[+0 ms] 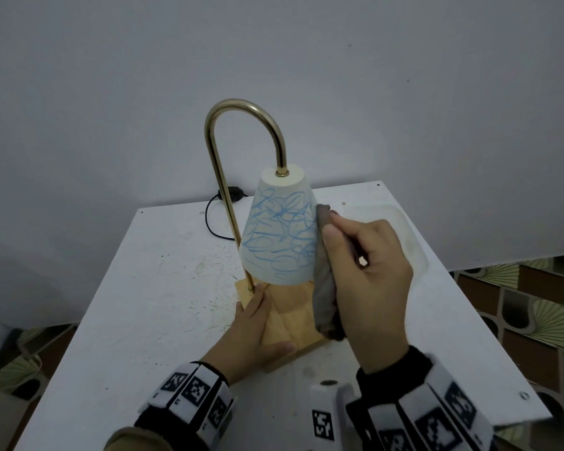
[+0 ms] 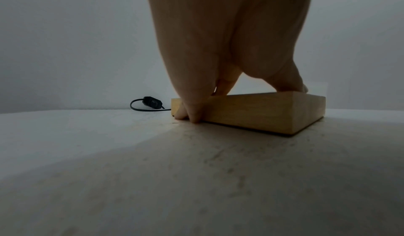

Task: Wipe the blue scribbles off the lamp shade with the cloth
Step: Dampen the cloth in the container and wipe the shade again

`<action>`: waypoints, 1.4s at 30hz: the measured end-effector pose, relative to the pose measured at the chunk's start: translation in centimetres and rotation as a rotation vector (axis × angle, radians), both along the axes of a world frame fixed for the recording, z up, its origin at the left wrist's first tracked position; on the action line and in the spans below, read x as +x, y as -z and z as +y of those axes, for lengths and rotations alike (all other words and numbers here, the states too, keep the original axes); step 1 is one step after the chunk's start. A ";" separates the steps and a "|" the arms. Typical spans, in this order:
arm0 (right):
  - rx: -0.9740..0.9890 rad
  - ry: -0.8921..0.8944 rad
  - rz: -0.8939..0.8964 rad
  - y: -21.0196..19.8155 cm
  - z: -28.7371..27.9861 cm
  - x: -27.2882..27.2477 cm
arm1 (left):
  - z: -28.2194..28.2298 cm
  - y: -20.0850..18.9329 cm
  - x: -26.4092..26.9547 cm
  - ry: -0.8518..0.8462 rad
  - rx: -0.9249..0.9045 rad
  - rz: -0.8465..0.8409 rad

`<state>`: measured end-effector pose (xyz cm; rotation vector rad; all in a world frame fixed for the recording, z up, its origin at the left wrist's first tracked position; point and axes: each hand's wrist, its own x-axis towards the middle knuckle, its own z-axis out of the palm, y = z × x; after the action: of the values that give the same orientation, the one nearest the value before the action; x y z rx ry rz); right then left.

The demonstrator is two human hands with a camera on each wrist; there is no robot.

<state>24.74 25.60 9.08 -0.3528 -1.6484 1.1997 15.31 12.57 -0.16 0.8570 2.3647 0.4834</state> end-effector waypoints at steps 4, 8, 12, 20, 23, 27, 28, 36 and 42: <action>0.006 0.029 -0.047 1.8 0.4 0.7 | -0.2 0.1 -0.1 0.006 -0.008 -0.012; -0.108 0.002 -0.208 1.6 3.1 -0.9 | -0.2 -0.2 0.0 -0.001 -0.003 -0.029; -0.148 -0.061 -0.236 -0.6 4.3 -2.6 | -0.1 -0.3 0.1 -0.001 -0.010 -0.016; -0.032 -0.060 -0.056 -1.9 2.0 -1.0 | 0.1 -0.3 0.0 0.015 -0.014 0.002; -0.064 -0.038 -0.080 -0.3 2.1 -0.6 | -0.1 -0.3 -0.1 0.032 -0.016 -0.002; -0.163 -0.042 -0.225 0.4 4.0 -2.4 | -0.1 -0.3 -0.2 0.023 -0.027 -0.025; -0.181 -0.054 -0.262 0.2 4.6 -3.0 | -0.1 -0.4 -0.2 0.021 -0.027 -0.025; -0.120 -0.190 -0.156 -4.5 4.4 -4.0 | 0.1 -0.5 0.0 0.014 -0.035 -0.016; 0.043 -0.062 -0.045 -2.5 2.4 -1.8 | 0.0 -0.6 0.0 0.012 -0.034 -0.030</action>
<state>22.93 27.98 11.57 -0.3058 -1.7323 1.2087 15.29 12.61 0.44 0.8418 2.3324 0.4469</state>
